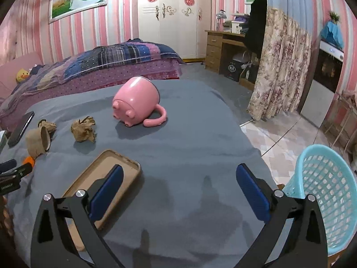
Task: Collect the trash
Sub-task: 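Grasp the orange plastic lid with the left gripper while the right grasps the crumpled brown paper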
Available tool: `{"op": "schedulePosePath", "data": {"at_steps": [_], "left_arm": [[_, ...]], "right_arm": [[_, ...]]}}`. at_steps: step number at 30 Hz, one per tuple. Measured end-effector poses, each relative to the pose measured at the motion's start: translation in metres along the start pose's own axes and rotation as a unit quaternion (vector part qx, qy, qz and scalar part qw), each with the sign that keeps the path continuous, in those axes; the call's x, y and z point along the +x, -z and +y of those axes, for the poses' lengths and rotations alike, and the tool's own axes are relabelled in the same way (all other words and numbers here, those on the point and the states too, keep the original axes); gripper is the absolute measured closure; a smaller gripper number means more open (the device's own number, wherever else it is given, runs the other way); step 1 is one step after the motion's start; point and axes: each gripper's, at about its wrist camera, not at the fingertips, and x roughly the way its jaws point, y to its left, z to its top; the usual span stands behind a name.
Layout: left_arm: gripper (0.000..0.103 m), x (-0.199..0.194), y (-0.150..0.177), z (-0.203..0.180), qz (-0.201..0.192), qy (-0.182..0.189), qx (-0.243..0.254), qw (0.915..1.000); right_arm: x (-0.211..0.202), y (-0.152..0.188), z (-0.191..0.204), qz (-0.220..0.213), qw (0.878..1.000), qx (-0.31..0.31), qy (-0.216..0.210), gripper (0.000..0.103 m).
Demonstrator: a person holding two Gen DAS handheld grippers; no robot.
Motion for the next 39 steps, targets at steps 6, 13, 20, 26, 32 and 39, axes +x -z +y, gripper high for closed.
{"op": "schedulePosePath", "data": {"at_steps": [6,13,20,26,32,39], "left_arm": [[0.061,0.002,0.002,-0.003,0.006,0.026,0.005,0.9996],[0.064,-0.027,-0.004,0.01,-0.063,-0.023,0.028,0.9973],[0.064,-0.03,-0.03,0.066,-0.112,-0.092,-0.028,0.9891],[0.064,-0.008,-0.029,0.096,-0.078,-0.089,-0.089,0.9889],[0.064,-0.006,-0.026,0.095,-0.081,-0.094,-0.087,0.9885],[0.064,-0.007,-0.025,0.092,-0.082,-0.096,-0.082,0.9885]], "right_arm": [[0.002,0.004,0.016,0.02,0.999,-0.024,-0.017,0.004],[0.007,0.002,0.048,0.02,0.997,-0.048,-0.062,0.004],[0.031,-0.024,0.108,0.018,0.99,-0.089,-0.104,0.005],[0.06,-0.038,0.144,0.048,0.985,-0.118,-0.12,0.017],[0.085,-0.045,0.162,0.086,0.979,-0.131,-0.133,0.04],[0.074,-0.043,0.151,0.069,0.978,-0.126,-0.15,0.059]]}}
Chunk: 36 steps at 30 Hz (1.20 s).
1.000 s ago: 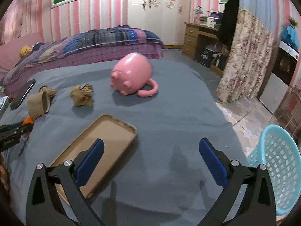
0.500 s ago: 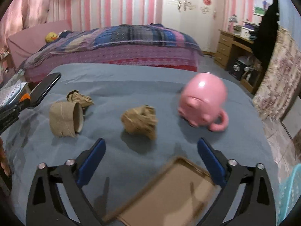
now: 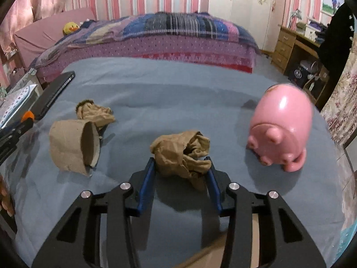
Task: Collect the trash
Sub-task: 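Grasp the orange plastic lid with the left gripper while the right grasps the crumpled brown paper, then carry the orange lid and brown paper over the blue basket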
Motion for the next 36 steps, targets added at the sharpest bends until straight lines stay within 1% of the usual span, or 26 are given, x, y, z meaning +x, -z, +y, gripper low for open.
{"op": "schedulePosePath", "data": {"at_steps": [2,5,6,10,11,13,16,17,20,24,27,31,36], "left_arm": [[0.064,0.0,0.0,0.0,-0.001,0.0,0.0,1.0],[0.064,-0.001,0.0,0.0,-0.004,-0.001,0.002,1.0],[0.064,-0.001,-0.001,0.001,-0.005,-0.001,0.002,1.0],[0.064,-0.003,0.001,0.001,-0.011,0.0,0.004,0.9999],[0.064,-0.005,0.001,0.0,-0.013,0.0,0.007,0.9999],[0.064,-0.008,0.001,-0.003,-0.014,0.002,0.017,0.9998],[0.064,-0.015,0.001,-0.009,-0.019,-0.003,0.031,0.9993],[0.064,-0.02,0.002,-0.012,-0.02,0.001,0.032,0.9993],[0.064,-0.038,0.004,-0.023,-0.025,0.02,0.037,0.9988],[0.064,-0.066,0.004,-0.045,-0.042,0.037,0.057,0.9968],[0.064,-0.088,0.005,-0.066,-0.052,0.058,0.071,0.9944],[0.064,-0.104,0.008,-0.092,-0.057,0.069,0.096,0.9913],[0.064,-0.121,0.012,-0.121,-0.058,0.085,0.112,0.9884]], "right_arm": [[-0.009,0.005,-0.003,-0.011,1.0,0.007,0.0,0.059],[-0.029,0.013,-0.004,-0.031,0.999,0.008,0.012,0.059],[-0.042,0.02,-0.006,-0.039,0.999,0.007,0.02,0.059],[-0.073,0.037,-0.015,-0.056,0.998,0.011,0.034,0.059],[-0.086,0.045,-0.019,-0.063,0.997,0.019,0.036,0.059],[-0.099,0.052,-0.025,-0.067,0.997,0.025,0.04,0.059],[-0.126,0.068,-0.034,-0.077,0.995,0.028,0.059,0.059],[-0.135,0.072,-0.04,-0.081,0.994,0.033,0.062,0.059],[-0.148,0.082,-0.05,-0.088,0.993,0.043,0.072,0.059],[-0.164,0.096,-0.076,-0.098,0.989,0.08,0.073,0.059],[-0.166,0.102,-0.088,-0.102,0.988,0.097,0.07,0.059],[-0.171,0.104,-0.096,-0.109,0.987,0.101,0.068,0.059],[-0.177,0.11,-0.11,-0.114,0.985,0.109,0.062,0.059]]}}
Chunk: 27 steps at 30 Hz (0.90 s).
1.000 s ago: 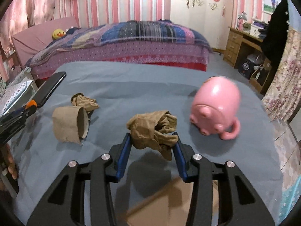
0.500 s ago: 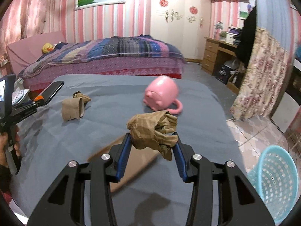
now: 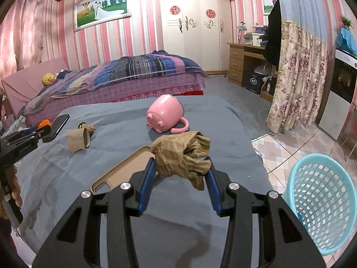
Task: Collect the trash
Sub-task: 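Carry the orange lid and brown paper over the blue basket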
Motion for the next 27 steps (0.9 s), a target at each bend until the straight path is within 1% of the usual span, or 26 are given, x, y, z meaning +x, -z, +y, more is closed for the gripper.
{"op": "schedulePosePath", "data": {"at_steps": [3,7,12,17,21,23,24,27], "left_arm": [[0.064,-0.004,-0.001,-0.018,0.001,0.009,0.011,0.9999],[0.064,-0.003,-0.004,-0.041,0.011,0.031,0.016,0.9993],[0.064,-0.002,-0.009,-0.076,0.015,0.053,0.028,0.9981],[0.064,-0.004,-0.015,-0.116,0.012,0.084,0.041,0.9956],[0.064,-0.007,-0.02,-0.15,0.005,0.113,0.054,0.9921],[0.064,-0.009,-0.022,-0.169,0.003,0.132,0.06,0.9894],[0.064,-0.01,-0.023,-0.175,0.003,0.14,0.062,0.9883],[0.064,-0.012,-0.024,-0.198,0.006,0.166,0.065,0.9839]], "right_arm": [[-0.002,0.001,-0.007,0.001,1.0,0.003,0.002,0.059],[-0.005,0.001,-0.017,0.003,1.0,0.004,0.01,0.059],[-0.009,0.004,-0.037,0.004,0.999,0.01,0.034,0.059],[-0.015,0.003,-0.059,-0.002,0.998,0.019,0.057,0.059],[-0.022,-0.001,-0.082,-0.01,0.996,0.026,0.087,0.059],[-0.025,-0.003,-0.093,-0.013,0.994,0.024,0.108,0.059],[-0.027,-0.004,-0.102,-0.014,0.992,0.025,0.126,0.059],[-0.03,-0.005,-0.117,-0.012,0.988,0.031,0.15,0.059]]}}
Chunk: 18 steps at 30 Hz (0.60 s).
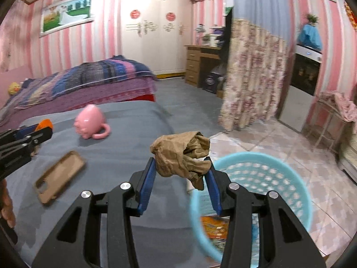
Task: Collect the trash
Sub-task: 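Carry the orange lid and brown paper over the blue basket, then open the left gripper to drop the orange lid into the basket while the right holds the paper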
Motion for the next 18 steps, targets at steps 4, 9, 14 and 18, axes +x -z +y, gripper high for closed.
{"op": "schedulePosePath", "data": {"at_steps": [4,9,14,18], "left_arm": [[0.064,0.008,-0.009,-0.024,0.008,0.032,-0.009,0.9994],[0.064,0.016,-0.037,-0.054,0.008,0.055,-0.022,0.9982],[0.064,0.017,-0.059,-0.102,0.0,0.072,0.001,0.9974],[0.064,0.019,-0.048,-0.13,0.001,0.092,0.023,0.9955]], "right_arm": [[0.0,-0.003,-0.027,-0.002,1.0,0.017,0.023,0.059],[-0.005,-0.003,-0.056,-0.006,0.998,0.04,0.044,0.059],[-0.011,0.002,-0.086,-0.006,0.995,0.068,0.066,0.059],[-0.012,0.007,-0.105,-0.002,0.993,0.084,0.081,0.059]]}}
